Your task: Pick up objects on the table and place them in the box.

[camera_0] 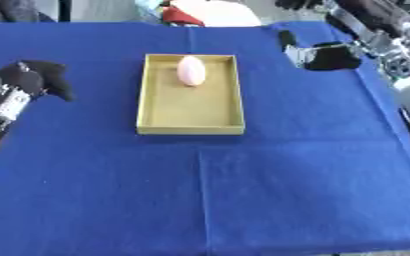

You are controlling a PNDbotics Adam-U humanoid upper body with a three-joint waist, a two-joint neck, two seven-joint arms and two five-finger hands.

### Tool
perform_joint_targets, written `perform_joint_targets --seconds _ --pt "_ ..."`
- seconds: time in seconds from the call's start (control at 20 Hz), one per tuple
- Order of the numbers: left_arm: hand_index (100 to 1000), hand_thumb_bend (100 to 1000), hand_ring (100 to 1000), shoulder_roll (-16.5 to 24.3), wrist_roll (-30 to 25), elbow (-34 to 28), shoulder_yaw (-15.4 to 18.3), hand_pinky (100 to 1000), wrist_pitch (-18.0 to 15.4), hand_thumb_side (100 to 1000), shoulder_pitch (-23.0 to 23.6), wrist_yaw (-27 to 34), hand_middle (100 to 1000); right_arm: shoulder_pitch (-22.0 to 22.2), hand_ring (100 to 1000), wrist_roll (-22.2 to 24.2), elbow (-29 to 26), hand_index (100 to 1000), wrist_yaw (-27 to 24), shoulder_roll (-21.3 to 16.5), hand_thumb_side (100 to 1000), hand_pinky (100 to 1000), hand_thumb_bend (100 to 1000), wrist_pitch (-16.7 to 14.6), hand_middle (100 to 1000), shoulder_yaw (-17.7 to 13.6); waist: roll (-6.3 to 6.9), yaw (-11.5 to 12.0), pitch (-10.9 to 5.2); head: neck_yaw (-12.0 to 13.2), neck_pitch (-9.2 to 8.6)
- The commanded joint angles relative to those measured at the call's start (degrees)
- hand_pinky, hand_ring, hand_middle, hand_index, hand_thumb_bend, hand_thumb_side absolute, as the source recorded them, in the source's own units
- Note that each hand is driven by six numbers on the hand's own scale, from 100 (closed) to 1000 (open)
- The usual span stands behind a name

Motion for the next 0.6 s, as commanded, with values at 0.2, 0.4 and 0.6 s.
perform_joint_targets --seconds 0.2,0.4,0.6 --pt "775 100 597 0.2 0.0 -0.2 0.7 720 0.1 798 0.2 -0.5 569 4.0 660 -3.6 -3.5 742 -2.0 -0.7 284 625 100 2.2 635 -3.9 -0.23 -0.7 -1.51 2.0 1.35" --pt "774 100 597 0.0 -0.1 0.2 0.7 720 0.2 802 0.5 -0.6 568 6.3 655 -4.7 -3.7 734 -2.7 -0.7 269 618 100 2.7 629 -4.8 -0.4 -1.1 -1.8 2.2 1.65" --pt "775 100 598 0.0 -0.2 0.4 0.7 721 0.3 802 0.6 -0.7 569 7.7 651 -5.3 -3.7 729 -3.4 -0.6 266 615 100 2.9 626 -5.4 -0.54 -1.3 -1.96 2.5 1.77"
